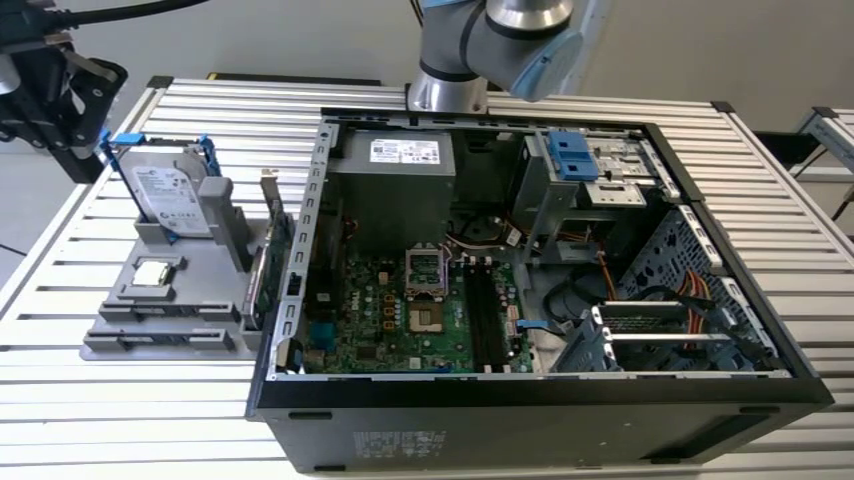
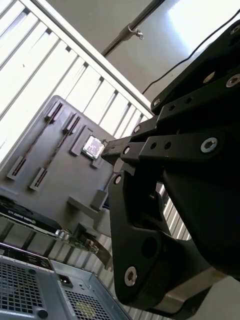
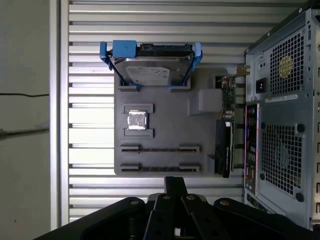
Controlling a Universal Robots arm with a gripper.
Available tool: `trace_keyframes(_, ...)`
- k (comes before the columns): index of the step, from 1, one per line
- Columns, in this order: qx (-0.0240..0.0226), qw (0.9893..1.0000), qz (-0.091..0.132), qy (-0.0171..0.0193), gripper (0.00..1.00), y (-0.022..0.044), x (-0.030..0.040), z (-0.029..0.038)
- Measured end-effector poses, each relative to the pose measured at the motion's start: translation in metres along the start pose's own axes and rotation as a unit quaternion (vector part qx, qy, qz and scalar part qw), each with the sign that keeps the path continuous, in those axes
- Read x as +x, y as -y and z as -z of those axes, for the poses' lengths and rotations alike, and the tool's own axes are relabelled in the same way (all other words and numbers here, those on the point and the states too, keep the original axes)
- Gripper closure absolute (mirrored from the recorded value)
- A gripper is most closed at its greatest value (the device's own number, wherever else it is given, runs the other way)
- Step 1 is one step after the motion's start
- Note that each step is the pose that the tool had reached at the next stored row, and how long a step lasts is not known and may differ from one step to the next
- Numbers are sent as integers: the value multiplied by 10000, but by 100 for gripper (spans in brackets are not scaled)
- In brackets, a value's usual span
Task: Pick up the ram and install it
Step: 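Pick up the ram and move it above insertion slot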
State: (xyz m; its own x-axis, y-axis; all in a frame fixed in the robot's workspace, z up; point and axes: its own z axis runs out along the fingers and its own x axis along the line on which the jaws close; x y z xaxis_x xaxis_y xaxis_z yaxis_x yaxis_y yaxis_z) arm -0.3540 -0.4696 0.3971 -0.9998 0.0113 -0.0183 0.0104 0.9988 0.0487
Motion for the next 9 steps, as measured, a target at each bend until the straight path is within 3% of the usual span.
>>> trace_keyframes(9, -1, 10000, 0, 0, 100, 16, 2, -4)
